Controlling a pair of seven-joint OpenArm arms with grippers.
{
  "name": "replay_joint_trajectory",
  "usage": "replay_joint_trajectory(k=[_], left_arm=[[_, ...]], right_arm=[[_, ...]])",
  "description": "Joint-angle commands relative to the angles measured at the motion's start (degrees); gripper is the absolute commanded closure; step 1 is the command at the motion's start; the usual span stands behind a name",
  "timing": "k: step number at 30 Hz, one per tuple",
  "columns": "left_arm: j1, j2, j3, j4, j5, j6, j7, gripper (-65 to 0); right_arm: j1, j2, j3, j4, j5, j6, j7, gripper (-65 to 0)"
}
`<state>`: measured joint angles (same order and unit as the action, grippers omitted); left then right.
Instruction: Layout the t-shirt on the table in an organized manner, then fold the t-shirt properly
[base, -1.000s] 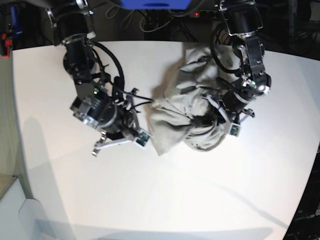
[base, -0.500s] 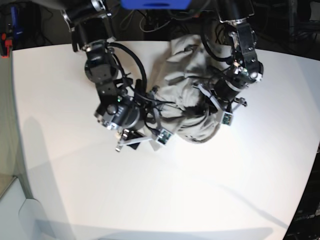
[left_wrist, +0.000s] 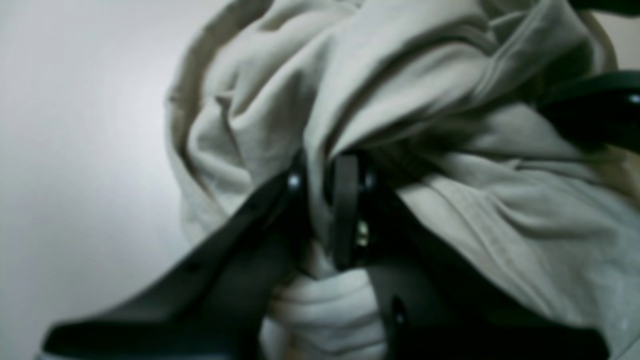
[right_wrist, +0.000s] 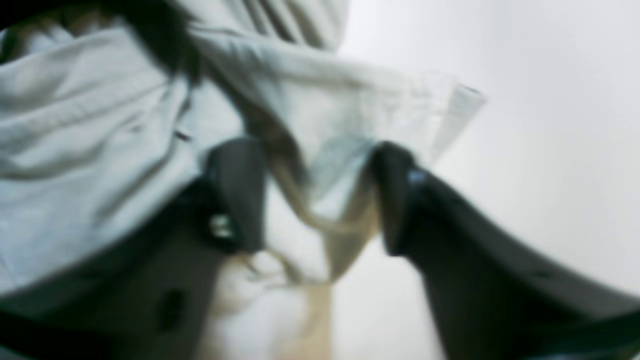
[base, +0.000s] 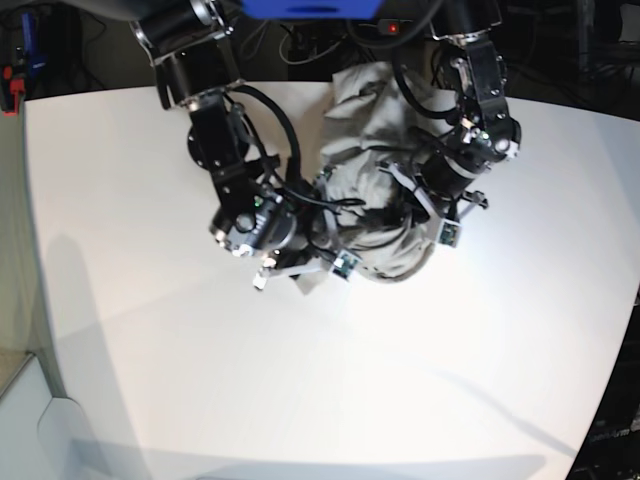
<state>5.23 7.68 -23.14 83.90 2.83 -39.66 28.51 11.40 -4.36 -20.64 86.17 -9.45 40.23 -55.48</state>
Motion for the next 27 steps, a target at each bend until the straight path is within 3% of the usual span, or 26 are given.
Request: replay_joint_trajectory(k=[1, 3, 4, 13, 21, 27], left_arm=[[-0.5, 0.3, 0.1, 1.1, -0.9, -0.3, -1.2, -4.4], [-0.6, 0.2, -0.2, 1.1, -0.9, -0.3, -1.2, -4.4], [-0.7, 0.0, -0.5, 1.1, -0.9, -0.3, -1.2, -4.4], [-1.1, -1.3, -4.5, 3.4, -3.8, -0.3, -1.1, -4.4], [-1.0, -6.4, -5.2, 4.1, -10.5, -0.3, 3.9, -4.4], [-0.3, -6.8, -5.3, 6.3, -12.2, -0.3, 4.0, -4.4]], right_arm=[[1.1, -0.5, -0.1, -0.1, 0.4, -0.2, 1.1, -16.6], [1.5, -0.1, -0.1, -1.9, 0.4, -0.2, 1.6, -0.6], [1.7, 0.1, 0.0, -2.4, 0.3, -0.2, 1.9, 0.0], [1.7, 7.4, 2.5, 3.3, 0.3, -0.2, 3.5, 0.0], [6.8, 9.7, 14.0, -0.2, 0.3, -0.2, 3.6, 0.0], [8.9, 11.3, 19.2, -0.7, 0.4, -0.2, 3.6, 0.0]])
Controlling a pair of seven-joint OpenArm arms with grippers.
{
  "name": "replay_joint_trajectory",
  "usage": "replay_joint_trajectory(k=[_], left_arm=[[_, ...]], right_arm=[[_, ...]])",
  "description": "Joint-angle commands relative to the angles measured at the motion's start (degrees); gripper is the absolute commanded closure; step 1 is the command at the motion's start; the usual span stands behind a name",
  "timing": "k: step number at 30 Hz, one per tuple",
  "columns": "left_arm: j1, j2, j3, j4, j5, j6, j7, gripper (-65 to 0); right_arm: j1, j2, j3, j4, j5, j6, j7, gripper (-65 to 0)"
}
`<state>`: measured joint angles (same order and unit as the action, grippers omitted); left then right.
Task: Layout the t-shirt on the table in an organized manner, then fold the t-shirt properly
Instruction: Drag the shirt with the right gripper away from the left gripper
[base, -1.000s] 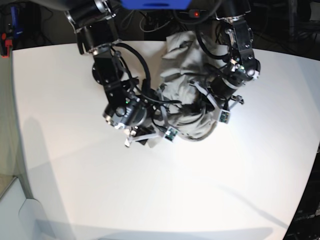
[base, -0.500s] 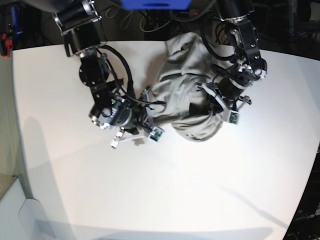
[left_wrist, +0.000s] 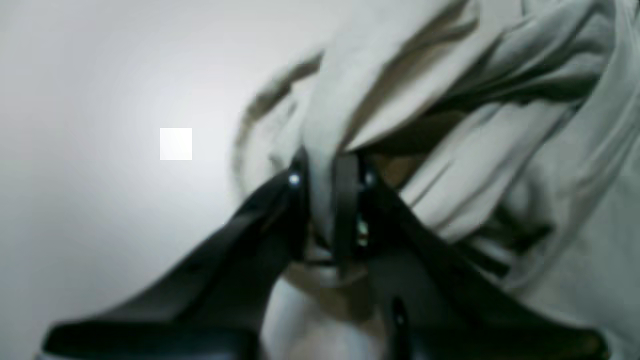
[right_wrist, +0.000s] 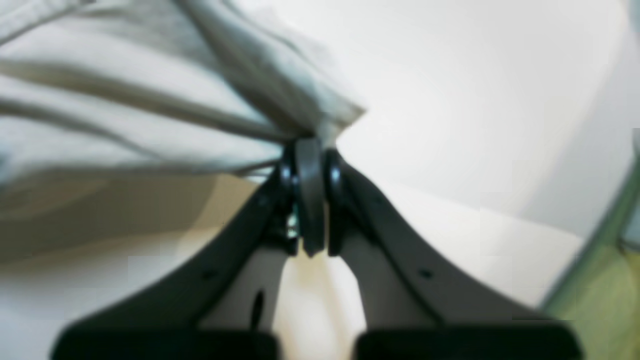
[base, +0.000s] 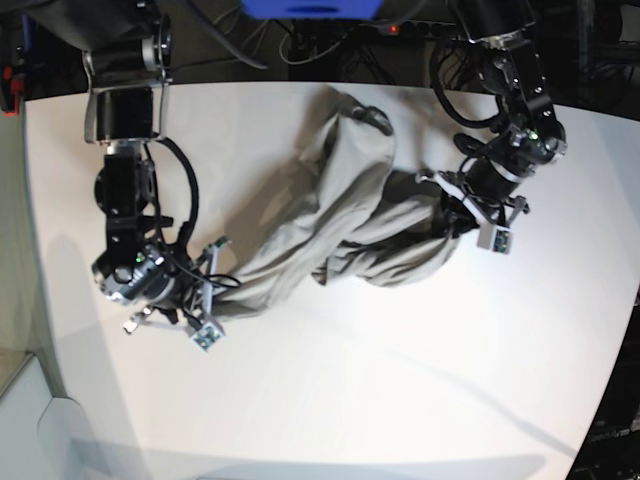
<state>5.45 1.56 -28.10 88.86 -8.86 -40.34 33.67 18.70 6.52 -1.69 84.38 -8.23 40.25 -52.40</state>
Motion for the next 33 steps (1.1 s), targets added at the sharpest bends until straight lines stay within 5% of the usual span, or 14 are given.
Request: replay_joint_trajectory(k=[1, 5, 13, 24, 29, 33], left_arm=[[0.0, -0.7, -0.4, 2.0, -0.5, 0.3, -1.2, -4.4], [0.1, -0.7, -3.2, 5.2, -0.5, 0.3, -0.4, -4.4], [-2.1, -3.5, -12.6, 14.1, -1.7, 0.3, 10.5, -4.5], [-7.0, -10.3, -27.2, 18.1, -22.4, 0.3, 25.7, -4.5], [-7.0, -15.0, -28.7, 18.5, -28.7, 0.3, 27.0, -4.6], [-6.8, -15.5, -29.1, 18.0, -33.1, 0.3, 27.1, -4.6]], right_arm=[[1.6, 0.4, 1.0, 1.7, -0.9, -0.2, 0.5, 0.0], [2.3, 0.4, 2.9, 3.4, -0.9, -0.2, 0.1, 0.0], [3.8, 1.9, 3.1, 3.0, -0.9, -0.2, 0.1, 0.0], [6.1, 2.0, 4.6, 2.9, -1.0, -0.2, 0.1, 0.0], [8.0, 2.6, 6.7, 3.0, -1.0, -0.2, 0.0, 0.0], [8.8, 2.8, 7.4, 3.4, -1.0, -0.2, 0.0, 0.0]])
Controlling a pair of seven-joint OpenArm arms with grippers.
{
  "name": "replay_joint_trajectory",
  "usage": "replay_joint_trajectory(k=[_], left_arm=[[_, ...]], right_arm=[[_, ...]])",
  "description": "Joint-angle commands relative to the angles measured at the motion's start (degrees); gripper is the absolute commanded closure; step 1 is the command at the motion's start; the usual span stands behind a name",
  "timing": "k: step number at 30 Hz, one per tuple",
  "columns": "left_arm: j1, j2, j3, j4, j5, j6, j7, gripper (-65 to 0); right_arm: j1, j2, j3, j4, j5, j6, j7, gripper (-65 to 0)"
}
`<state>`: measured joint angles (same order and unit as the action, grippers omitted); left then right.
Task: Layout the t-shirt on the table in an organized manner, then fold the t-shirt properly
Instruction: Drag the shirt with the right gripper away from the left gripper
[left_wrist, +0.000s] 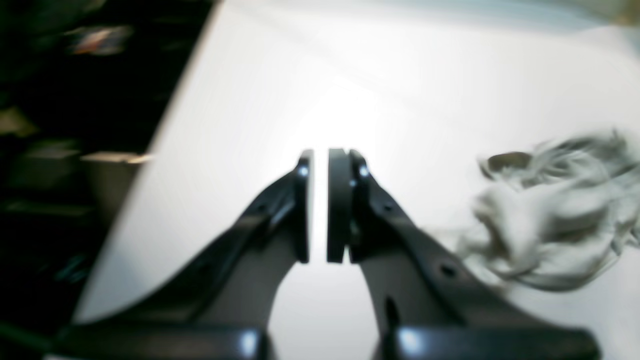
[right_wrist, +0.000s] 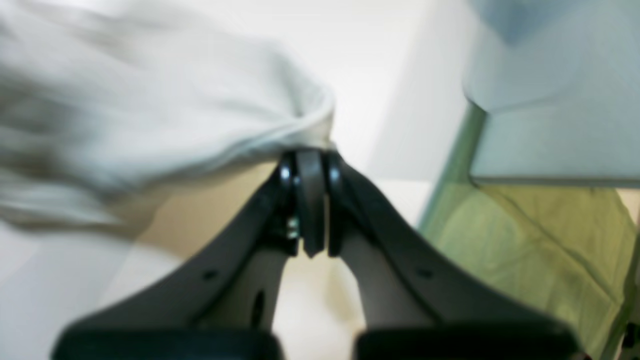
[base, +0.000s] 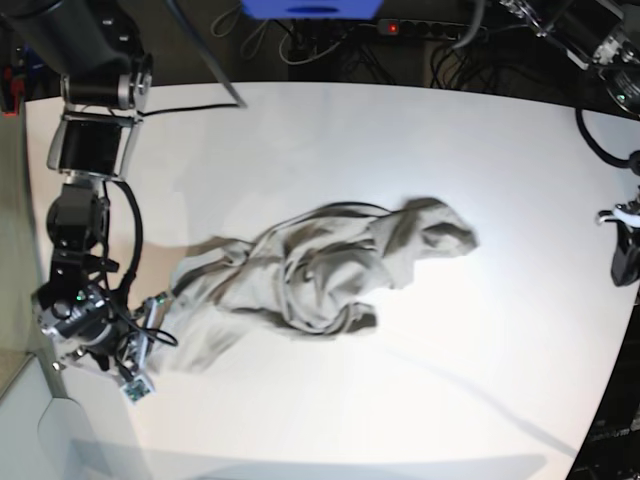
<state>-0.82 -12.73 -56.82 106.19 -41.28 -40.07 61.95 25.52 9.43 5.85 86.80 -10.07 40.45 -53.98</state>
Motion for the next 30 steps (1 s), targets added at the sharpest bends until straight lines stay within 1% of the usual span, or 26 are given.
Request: replay_joint_trajectory(k=[1, 7, 11, 13, 15, 18, 22, 25, 30], left_arm=[[-0.5, -1.2, -0.4, 0.4, -0.7, 0.1, -1.3, -4.6], [-0.5, -0.6, 0.0, -0.7, 2.0, 0.1, -1.3, -4.7], [-0.5, 1.9, 0.0, -1.6, 2.4, 0.1, -1.3, -4.7], [-0.5, 2.9, 0.1, -1.6, 2.4, 0.1, -1.1, -4.7], [-0.5, 4.0, 0.1, -1.4, 2.4, 0.1, -0.8, -4.7], [0.9, 4.1, 1.6, -1.2, 2.4, 0.1, -1.3, -4.7], [2.6, 3.6, 4.4, -1.2, 2.4, 0.1, -1.3, -4.7], [2.6, 3.8, 4.5, -1.2, 2.4, 0.1, -1.3, -4.7], [2.9, 3.9, 4.4, -1.1, 2.3, 0.1, -1.3, -4.7]], right_arm=[[2.7, -0.1, 0.1, 0.7, 0.8, -0.4, 1.4, 0.0], [4.2, -0.2, 1.1, 2.5, 1.0, -0.4, -2.3, 0.0], [4.7, -0.5, 0.8, 8.1, 1.1, -0.4, -4.5, 0.0], [7.1, -1.4, 0.7, 10.1, 1.1, -0.4, -5.3, 0.0], [10.5, -1.7, 0.7, 11.1, 1.1, -0.4, -7.0, 0.0], [17.1, -1.8, 0.7, 11.1, 1.1, -0.4, -10.9, 0.0], [26.8, -4.1, 0.7, 11.0, 1.1, -0.4, -13.7, 0.0], [34.7, -4.9, 0.8, 10.6, 1.0, -0.4, -16.0, 0.0], [46.5, -7.2, 0.8, 8.9, 1.0, -0.4, -20.4, 0.0]])
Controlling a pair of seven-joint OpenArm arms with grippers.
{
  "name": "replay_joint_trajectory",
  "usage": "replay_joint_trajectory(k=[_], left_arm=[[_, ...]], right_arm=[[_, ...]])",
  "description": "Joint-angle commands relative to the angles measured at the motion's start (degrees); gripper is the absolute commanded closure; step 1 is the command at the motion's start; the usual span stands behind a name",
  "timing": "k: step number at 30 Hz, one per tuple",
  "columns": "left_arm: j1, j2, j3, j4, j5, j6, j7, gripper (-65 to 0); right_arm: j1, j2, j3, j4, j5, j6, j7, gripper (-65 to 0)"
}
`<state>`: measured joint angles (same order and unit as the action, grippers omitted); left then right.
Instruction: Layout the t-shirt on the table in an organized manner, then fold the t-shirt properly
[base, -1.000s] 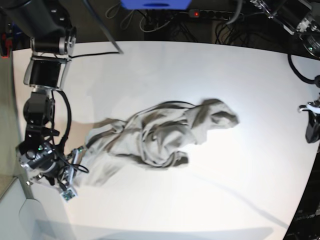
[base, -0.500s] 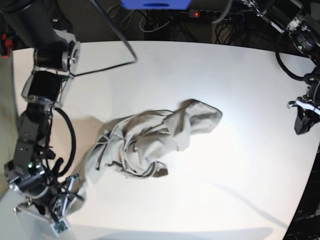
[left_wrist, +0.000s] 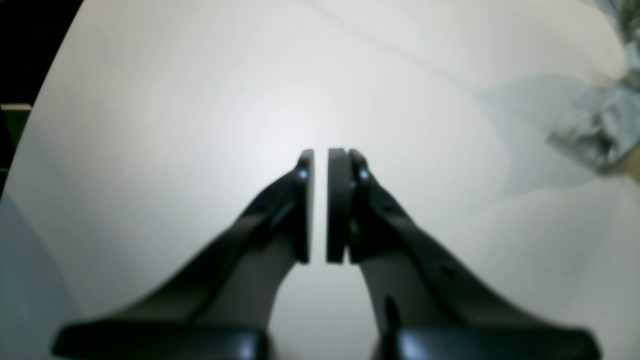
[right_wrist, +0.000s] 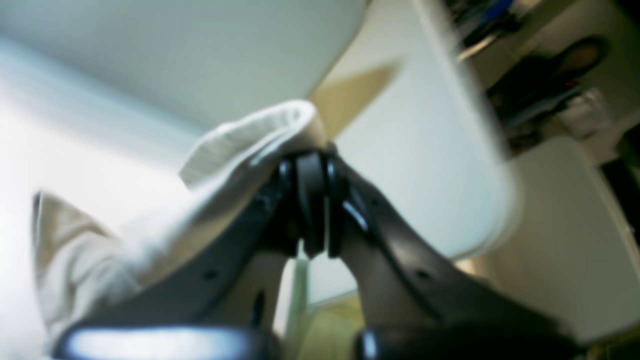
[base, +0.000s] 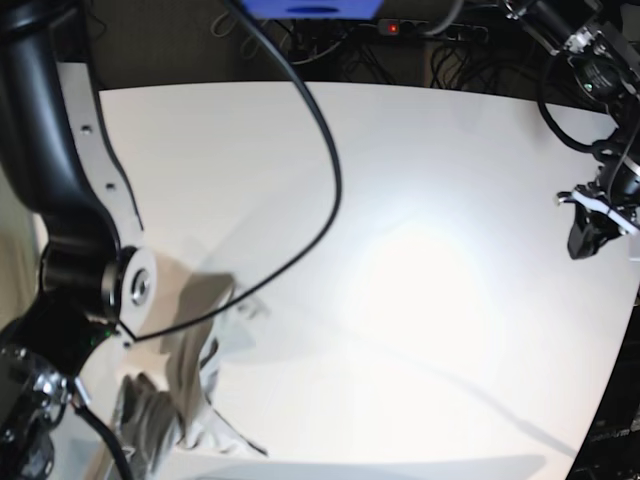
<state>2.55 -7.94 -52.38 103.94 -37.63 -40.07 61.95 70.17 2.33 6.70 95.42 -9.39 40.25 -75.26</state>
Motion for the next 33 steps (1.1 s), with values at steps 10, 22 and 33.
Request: replay_joint_trajectory(k=[10, 22, 33], left_arm=[[-0.4, -1.2, -0.1, 1.2, -1.4, 0.1, -1.3, -4.7], [-0.7, -0.8, -0.1, 0.7, -1.3, 0.1, -1.3, -4.7], [-0.6, -0.8, -0.1, 0.6, -1.3, 0.1, -1.3, -4.7]], right_arm=[[2.0, -3.5, -8.1, 4.0, 0.4, -0.2, -2.4, 0.0], [-5.7, -10.8, -8.9, 6.2, 0.4, -0.2, -4.7, 0.0], [-3.7, -10.8, -9.9, 6.1, 0.3, -0.2, -4.7, 0.0]])
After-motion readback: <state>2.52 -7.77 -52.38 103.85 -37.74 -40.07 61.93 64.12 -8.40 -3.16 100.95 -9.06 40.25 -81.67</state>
